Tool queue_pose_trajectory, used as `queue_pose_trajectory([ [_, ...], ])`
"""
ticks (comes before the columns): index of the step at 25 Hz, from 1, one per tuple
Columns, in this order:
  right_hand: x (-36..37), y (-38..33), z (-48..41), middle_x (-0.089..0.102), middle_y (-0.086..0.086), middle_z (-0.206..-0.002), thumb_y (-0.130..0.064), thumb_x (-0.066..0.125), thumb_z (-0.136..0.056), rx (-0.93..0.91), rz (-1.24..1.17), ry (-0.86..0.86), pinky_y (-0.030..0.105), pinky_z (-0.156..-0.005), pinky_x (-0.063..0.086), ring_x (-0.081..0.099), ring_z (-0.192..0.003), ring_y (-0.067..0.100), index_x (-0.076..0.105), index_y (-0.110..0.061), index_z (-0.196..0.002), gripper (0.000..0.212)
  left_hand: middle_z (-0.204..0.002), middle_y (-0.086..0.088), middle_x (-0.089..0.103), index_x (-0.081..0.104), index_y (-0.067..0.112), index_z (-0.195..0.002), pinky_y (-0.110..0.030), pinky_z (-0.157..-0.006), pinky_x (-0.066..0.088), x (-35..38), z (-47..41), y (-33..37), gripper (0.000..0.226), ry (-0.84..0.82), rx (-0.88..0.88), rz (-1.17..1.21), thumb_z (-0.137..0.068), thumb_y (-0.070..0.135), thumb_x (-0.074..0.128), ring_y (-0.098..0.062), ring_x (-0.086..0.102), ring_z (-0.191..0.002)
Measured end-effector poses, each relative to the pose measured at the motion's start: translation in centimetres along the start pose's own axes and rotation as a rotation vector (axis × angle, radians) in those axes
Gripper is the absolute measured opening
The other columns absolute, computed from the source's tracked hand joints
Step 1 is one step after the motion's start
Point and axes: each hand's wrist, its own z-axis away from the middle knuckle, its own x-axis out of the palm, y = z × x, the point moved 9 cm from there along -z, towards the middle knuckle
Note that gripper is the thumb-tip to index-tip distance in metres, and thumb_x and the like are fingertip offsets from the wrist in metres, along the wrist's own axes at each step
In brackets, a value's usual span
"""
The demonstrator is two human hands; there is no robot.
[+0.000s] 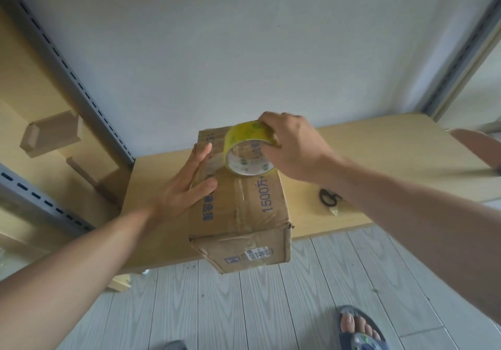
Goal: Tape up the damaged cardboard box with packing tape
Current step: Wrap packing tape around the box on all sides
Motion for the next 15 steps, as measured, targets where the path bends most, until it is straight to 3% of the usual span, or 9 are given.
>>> queue_pose_trajectory([
  [2, -1.9, 0.9, 0.8, 0.06, -0.004, -0.077, -0.014, 0.061, -0.079, -0.019, 0.057, -0.015, 0.029, -0.06, 0.048, 0.058, -0.07, 0.018, 0.062, -0.02, -0.099, 0.021, -0.162, 0.035, 0.01, 0.01, 0.055, -0.156, -0.046, -0.128, 0.009, 0.1, 0.0, -0.1, 0.088, -0.006, -0.022, -0.029, -0.083, 0.078, 0.055, 0.011, 0.003, -0.15],
  [5, -4.3, 3.2, 1.6, 0.052, -0.013, -0.064, -0.003, 0.057, -0.074, -0.015, 0.125, -0.029, 0.013, -0.051, 0.033, 0.048, -0.058, 0.003, 0.059, -0.02, -0.09, 0.023, -0.166, 0.028, 0.008, 0.009, 0.052, -0.157, -0.045, -0.128, 0.008, 0.1, -0.3, -0.2, 0.094, -0.009, -0.018, -0.035, -0.08, 0.082, 0.054, 0.01, 0.002, -0.15],
  [9, -3.6, 7.9, 3.8, 0.048, -0.009, -0.058, -0.002, 0.051, -0.071, -0.058, 0.311, -0.168, 0.033, -0.047, 0.037, 0.046, -0.051, 0.022, 0.049, -0.021, -0.076, 0.02, -0.165, 0.03, 0.005, 0.011, 0.057, -0.154, -0.04, -0.127, 0.003, -0.4, -0.3, -1.0, 0.09, -0.015, -0.016, -0.032, -0.079, 0.083, 0.053, 0.011, 0.001, -0.15],
  [12, -2.1, 9.4, 4.6, 0.044, -0.013, -0.06, -0.012, 0.043, -0.068, -0.09, 0.329, -0.217, 0.035, -0.047, 0.036, 0.044, -0.053, 0.022, 0.04, -0.028, -0.077, 0.019, -0.166, 0.027, 0.007, 0.012, 0.054, -0.155, -0.032, -0.125, 0.005, 0.0, -0.5, -0.4, 0.092, -0.021, 0.015, -0.049, -0.078, 0.084, 0.052, 0.014, 0.003, -0.148],
  [15, -1.4, 10.1, 4.5, 0.048, -0.011, -0.064, -0.006, 0.048, -0.073, -0.061, 0.319, -0.233, 0.038, -0.047, 0.039, 0.046, -0.053, 0.02, 0.041, -0.025, -0.079, 0.021, -0.166, 0.026, 0.007, 0.011, 0.05, -0.157, -0.029, -0.123, 0.005, -0.2, -0.5, -0.7, 0.088, -0.025, 0.004, -0.062, -0.083, 0.075, 0.053, 0.015, 0.004, -0.148],
])
